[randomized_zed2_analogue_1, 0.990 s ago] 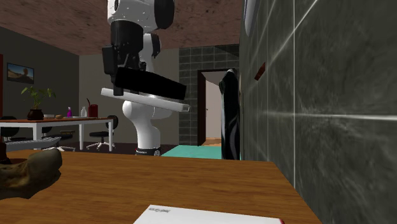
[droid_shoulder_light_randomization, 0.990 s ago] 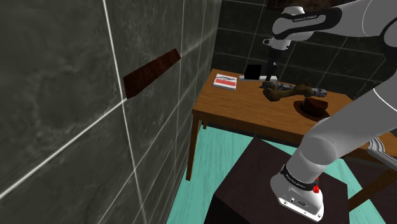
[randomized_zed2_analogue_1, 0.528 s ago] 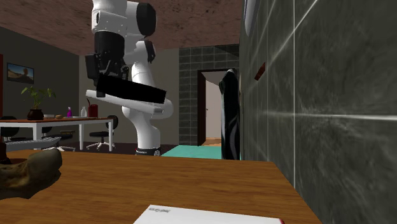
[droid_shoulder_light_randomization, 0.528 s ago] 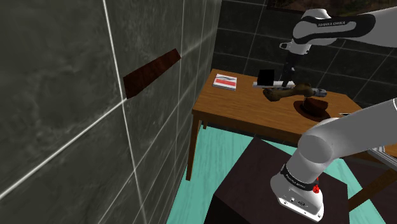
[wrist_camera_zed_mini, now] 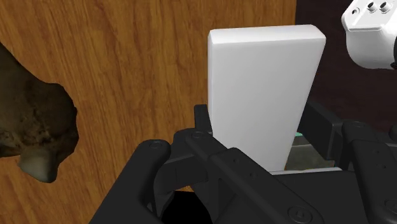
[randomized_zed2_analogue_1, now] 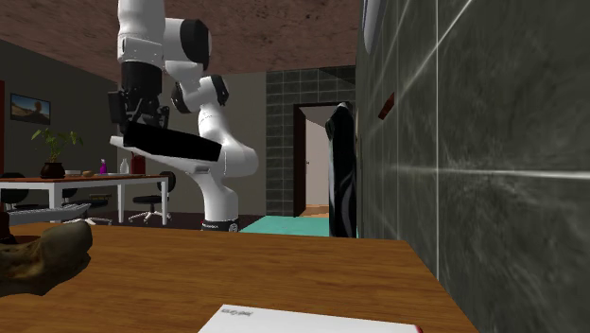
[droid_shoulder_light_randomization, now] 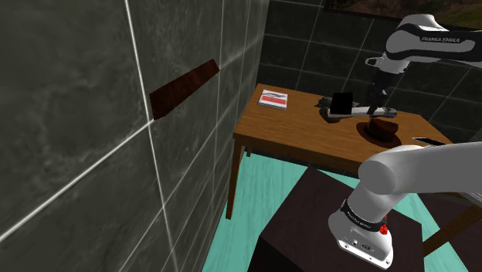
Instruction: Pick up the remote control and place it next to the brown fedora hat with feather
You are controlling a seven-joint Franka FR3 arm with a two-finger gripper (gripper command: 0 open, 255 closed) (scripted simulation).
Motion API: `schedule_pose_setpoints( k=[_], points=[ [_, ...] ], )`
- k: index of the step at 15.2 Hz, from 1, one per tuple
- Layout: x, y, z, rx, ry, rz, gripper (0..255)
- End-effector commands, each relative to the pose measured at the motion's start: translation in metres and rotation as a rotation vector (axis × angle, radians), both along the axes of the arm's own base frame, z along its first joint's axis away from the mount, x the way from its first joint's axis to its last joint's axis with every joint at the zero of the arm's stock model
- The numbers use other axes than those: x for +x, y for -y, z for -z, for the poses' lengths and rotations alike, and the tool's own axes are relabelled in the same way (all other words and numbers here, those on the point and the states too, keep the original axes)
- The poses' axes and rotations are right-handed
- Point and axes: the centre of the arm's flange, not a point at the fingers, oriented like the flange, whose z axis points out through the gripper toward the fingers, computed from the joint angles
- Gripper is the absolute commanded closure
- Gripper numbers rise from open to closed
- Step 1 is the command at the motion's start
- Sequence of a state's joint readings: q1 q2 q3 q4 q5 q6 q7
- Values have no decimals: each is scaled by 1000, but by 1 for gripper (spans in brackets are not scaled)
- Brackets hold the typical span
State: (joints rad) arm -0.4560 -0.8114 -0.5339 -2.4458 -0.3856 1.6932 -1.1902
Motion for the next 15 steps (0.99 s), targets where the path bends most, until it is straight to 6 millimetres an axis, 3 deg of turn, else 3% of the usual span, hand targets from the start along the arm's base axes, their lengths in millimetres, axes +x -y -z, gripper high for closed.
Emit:
schedule_pose_setpoints(
  k=[1, 3, 15],
  points=[
    [-29, -1, 0, -1, 0, -1, 255],
    [-58, -3, 0, -1, 0, -1, 255],
    [-58, -3, 63, -1, 0, -1, 255]
  ],
)
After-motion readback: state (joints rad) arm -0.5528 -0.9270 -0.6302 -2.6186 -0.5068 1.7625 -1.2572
